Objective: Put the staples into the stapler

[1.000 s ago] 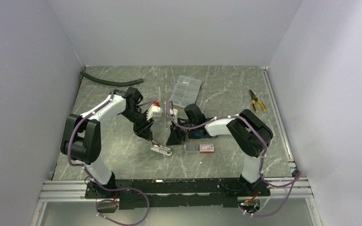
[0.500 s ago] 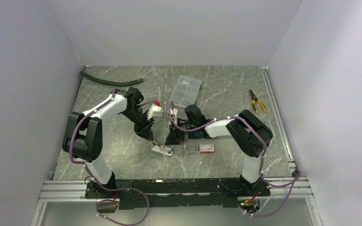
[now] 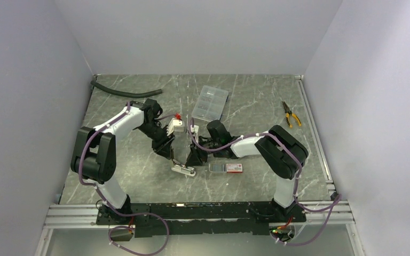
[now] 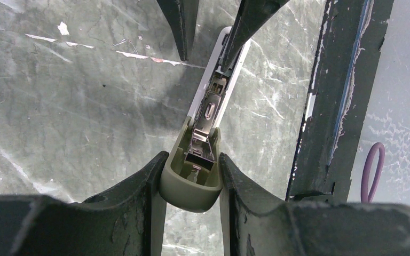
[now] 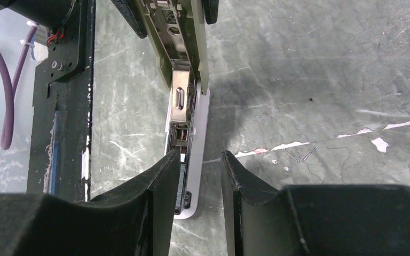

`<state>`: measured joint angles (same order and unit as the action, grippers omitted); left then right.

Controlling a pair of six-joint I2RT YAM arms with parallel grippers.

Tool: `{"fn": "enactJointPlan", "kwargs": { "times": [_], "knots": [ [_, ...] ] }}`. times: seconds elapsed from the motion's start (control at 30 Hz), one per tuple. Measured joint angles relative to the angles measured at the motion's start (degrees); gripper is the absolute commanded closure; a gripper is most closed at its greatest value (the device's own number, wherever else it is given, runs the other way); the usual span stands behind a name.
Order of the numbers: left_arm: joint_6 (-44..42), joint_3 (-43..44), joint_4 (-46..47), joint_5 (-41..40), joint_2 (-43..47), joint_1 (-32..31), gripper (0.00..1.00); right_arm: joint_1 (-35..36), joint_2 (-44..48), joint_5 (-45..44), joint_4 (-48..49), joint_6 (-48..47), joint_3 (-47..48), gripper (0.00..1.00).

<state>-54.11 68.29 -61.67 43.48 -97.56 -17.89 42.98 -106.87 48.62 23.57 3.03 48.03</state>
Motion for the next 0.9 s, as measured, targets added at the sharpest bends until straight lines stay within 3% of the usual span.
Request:
{"fn": "enactJointPlan", "kwargs": {
  "times": [0.4,0.9],
  "knots": [
    [0.0,0.0,0.0,0.0,0.0,0.0,0.97,1.1,0.0,-2.3,-1.0,-1.3,0.2,0.66],
    [0.0,0.0,0.2,0.0,-0.3,0.0,0.97,2.7,0.5,-5.3,-2.4,-2.7,0.9,0.83]
  ]
}}
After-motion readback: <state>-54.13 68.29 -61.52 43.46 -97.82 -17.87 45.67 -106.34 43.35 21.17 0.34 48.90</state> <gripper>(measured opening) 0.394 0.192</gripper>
